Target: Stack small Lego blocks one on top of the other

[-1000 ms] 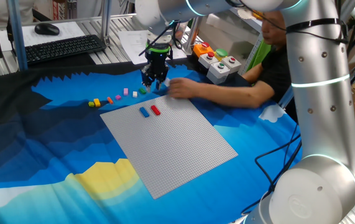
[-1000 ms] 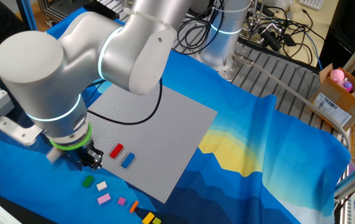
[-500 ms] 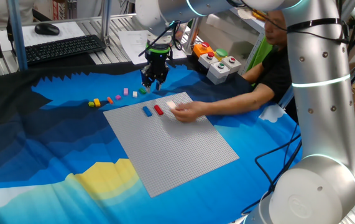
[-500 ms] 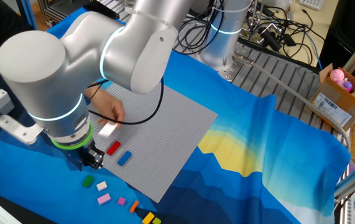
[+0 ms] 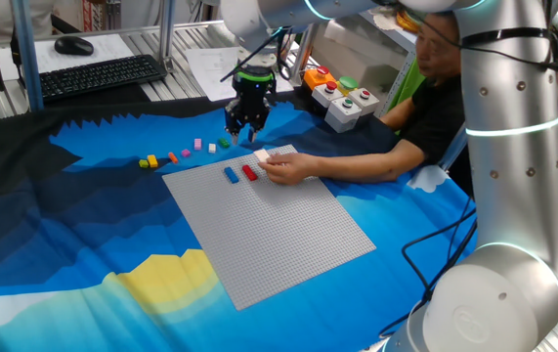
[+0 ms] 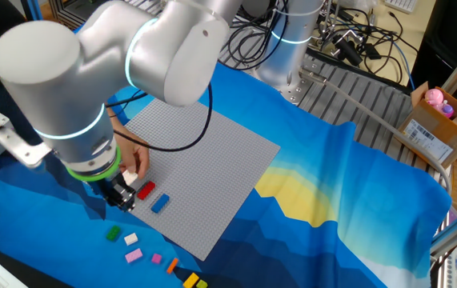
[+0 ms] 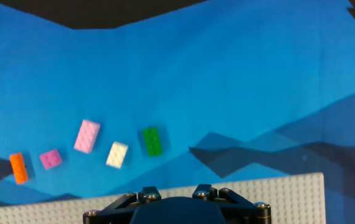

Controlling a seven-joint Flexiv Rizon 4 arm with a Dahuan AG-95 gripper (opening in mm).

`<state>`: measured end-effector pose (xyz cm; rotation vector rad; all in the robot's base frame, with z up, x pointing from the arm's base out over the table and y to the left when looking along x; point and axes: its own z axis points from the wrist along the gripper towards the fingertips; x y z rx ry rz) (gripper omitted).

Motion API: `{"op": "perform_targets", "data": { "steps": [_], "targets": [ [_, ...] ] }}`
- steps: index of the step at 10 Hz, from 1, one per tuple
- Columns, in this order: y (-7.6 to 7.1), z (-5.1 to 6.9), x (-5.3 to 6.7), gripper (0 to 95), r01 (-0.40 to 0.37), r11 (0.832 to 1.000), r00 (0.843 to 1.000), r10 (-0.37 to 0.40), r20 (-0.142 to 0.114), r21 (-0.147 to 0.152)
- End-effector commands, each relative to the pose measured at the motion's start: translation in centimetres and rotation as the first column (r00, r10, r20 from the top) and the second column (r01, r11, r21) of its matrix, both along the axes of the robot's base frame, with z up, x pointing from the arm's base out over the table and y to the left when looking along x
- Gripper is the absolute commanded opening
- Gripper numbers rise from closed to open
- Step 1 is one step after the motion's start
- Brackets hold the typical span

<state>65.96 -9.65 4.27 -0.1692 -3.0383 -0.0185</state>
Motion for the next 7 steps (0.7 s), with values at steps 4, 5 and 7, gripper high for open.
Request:
{"op": "perform_targets", "data": {
  "steps": [4,5,7],
  "targets": [
    [-0.1,0.2,-1.5,38.0,-0.096,0.99,0.995,0.097,0.003,-0.1],
    [-0.5,0.3,-1.6,38.0,-0.096,0.99,0.995,0.097,0.002,-0.099],
    [-1.5,0.1,-2.2,38.0,-0.099,0.99,0.995,0.1,0.01,-0.098]
  ]
}}
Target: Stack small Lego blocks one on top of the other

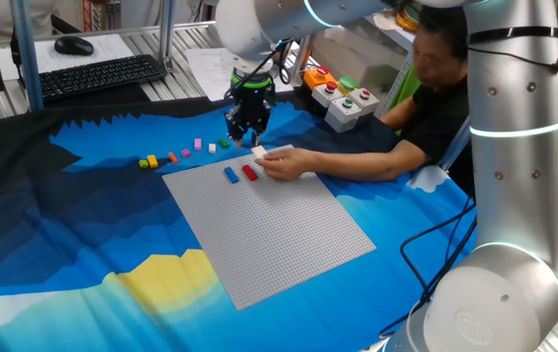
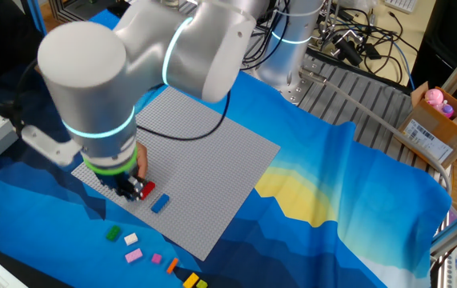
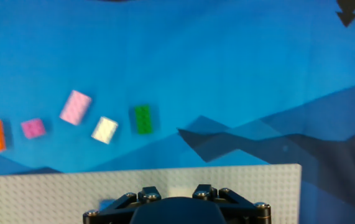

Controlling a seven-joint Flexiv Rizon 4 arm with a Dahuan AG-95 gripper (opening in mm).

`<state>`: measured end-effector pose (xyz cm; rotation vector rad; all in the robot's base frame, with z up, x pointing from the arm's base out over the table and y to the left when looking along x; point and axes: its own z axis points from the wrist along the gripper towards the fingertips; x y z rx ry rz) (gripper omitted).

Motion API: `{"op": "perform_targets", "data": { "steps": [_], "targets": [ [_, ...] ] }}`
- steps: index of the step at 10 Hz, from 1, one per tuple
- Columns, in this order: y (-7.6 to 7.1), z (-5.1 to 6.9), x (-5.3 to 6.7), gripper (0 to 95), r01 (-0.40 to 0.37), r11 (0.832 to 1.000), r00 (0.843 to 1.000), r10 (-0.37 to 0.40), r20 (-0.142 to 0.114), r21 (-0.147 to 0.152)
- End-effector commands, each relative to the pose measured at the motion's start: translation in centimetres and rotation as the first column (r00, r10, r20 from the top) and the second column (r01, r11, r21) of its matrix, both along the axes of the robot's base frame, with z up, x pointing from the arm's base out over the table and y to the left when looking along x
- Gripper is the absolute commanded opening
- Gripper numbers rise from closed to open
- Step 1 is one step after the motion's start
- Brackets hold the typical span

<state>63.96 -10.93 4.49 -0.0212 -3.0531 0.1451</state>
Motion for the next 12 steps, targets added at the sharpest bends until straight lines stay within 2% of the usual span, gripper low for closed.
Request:
{"op": "perform_targets", "data": {
  "steps": [1,10,11,12],
  "targets": [
    [-0.37,-0.33,-0.39,38.0,0.002,1.0,1.0,-0.002,0.007,0.006],
    [0.18,-0.59,-0.49,38.0,0.006,1.0,1.0,-0.006,0.006,0.014],
    [0.19,-0.62,-0.5,19.0,0.004,1.0,1.0,-0.004,0.006,0.015],
    [0.19,-0.62,-0.5,19.0,0.004,1.0,1.0,-0.004,0.006,0.015]
  ]
}}
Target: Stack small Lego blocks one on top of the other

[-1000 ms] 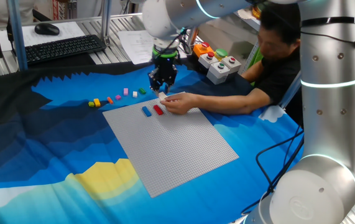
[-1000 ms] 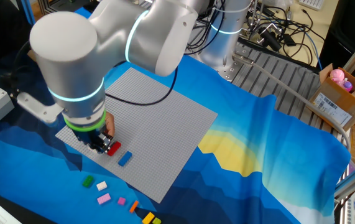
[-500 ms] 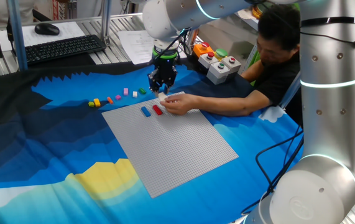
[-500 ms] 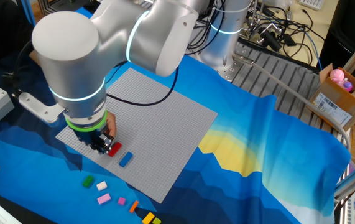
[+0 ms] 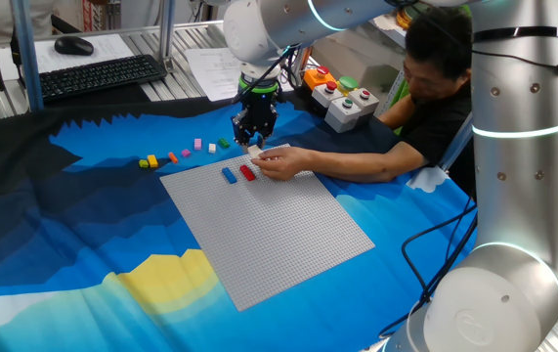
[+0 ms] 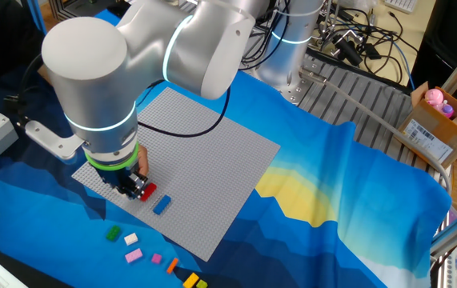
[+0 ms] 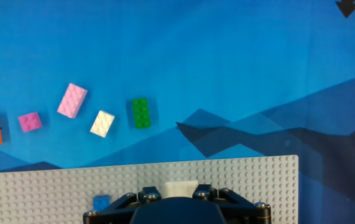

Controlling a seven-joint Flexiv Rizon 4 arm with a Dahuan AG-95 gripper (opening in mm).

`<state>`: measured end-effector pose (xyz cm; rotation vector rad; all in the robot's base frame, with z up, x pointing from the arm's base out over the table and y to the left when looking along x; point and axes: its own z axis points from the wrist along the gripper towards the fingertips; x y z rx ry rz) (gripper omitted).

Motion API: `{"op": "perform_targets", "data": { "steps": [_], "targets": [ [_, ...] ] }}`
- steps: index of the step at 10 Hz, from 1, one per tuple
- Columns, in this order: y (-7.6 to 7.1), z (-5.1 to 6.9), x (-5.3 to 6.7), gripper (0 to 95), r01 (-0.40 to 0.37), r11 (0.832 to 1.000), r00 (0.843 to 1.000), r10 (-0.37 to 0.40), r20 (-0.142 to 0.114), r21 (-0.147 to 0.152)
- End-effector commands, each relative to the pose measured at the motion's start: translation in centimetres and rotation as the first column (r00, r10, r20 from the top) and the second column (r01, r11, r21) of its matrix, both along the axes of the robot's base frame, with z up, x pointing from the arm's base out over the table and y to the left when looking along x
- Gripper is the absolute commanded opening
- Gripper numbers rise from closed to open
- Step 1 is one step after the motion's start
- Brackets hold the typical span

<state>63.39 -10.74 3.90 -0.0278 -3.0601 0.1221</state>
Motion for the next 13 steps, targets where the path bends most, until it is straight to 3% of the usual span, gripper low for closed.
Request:
{"op": "perform_targets", "data": {
  "steps": [1,5,6,12,13],
  "targets": [
    [0.01,-0.03,0.06,19.0,0.0,1.0,1.0,0.0,0.0,0.0],
    [0.02,-0.05,0.03,19.0,0.002,1.0,1.0,-0.002,0.001,-0.001],
    [0.02,-0.05,0.03,38.0,0.0,1.0,1.0,0.0,0.001,-0.002],
    [0.02,-0.05,0.03,38.0,-0.003,1.0,1.0,0.003,0.0,-0.002],
    [0.04,-0.05,0.03,19.0,-0.008,1.0,1.0,0.008,-0.002,0.001]
  ]
}}
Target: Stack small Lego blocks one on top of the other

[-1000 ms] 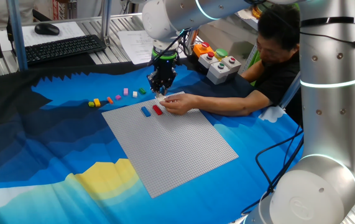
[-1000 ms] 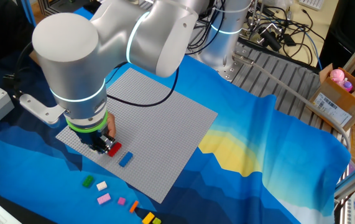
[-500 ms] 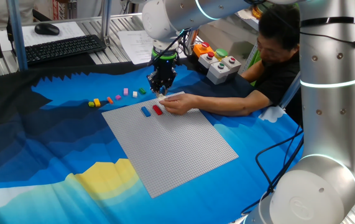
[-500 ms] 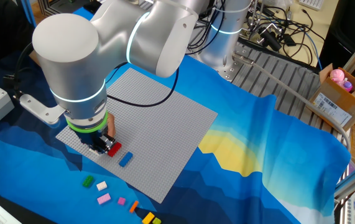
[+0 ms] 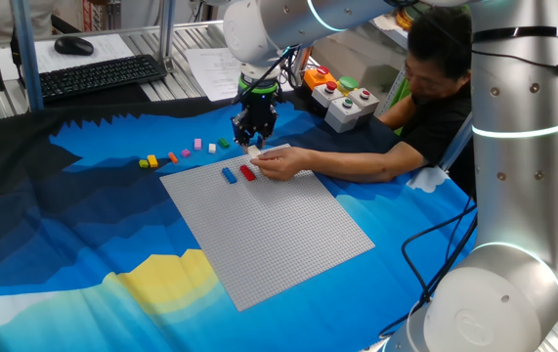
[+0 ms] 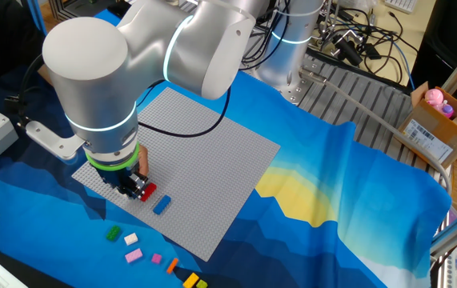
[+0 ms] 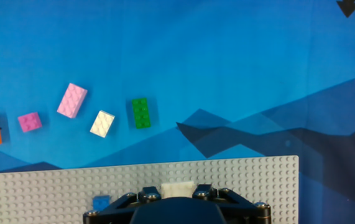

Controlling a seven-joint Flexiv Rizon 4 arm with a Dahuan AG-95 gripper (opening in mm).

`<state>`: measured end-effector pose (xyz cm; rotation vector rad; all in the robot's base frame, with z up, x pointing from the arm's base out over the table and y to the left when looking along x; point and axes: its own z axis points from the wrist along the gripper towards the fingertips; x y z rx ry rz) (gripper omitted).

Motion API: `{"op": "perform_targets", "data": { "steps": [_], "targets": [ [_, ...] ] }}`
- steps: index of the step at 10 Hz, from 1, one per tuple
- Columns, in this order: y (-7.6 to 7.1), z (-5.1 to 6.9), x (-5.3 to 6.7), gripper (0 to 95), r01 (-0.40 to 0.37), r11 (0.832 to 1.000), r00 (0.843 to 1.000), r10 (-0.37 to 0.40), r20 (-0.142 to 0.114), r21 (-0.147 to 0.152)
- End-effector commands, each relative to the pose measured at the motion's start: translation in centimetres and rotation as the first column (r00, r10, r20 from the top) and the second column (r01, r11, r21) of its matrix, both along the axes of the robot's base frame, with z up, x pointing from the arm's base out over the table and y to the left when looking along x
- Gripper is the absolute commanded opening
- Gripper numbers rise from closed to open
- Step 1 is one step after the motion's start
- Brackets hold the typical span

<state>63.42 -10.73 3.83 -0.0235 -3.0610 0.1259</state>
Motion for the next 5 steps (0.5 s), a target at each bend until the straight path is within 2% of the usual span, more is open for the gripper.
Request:
{"op": "perform_targets", "data": {
  "steps": [1,5],
  "targets": [
    [0.03,0.02,-0.01,19.0,-0.007,1.0,1.0,0.007,-0.003,0.007],
    [0.03,0.02,0.0,19.0,-0.018,1.0,1.0,0.018,-0.005,0.007]
  ]
}}
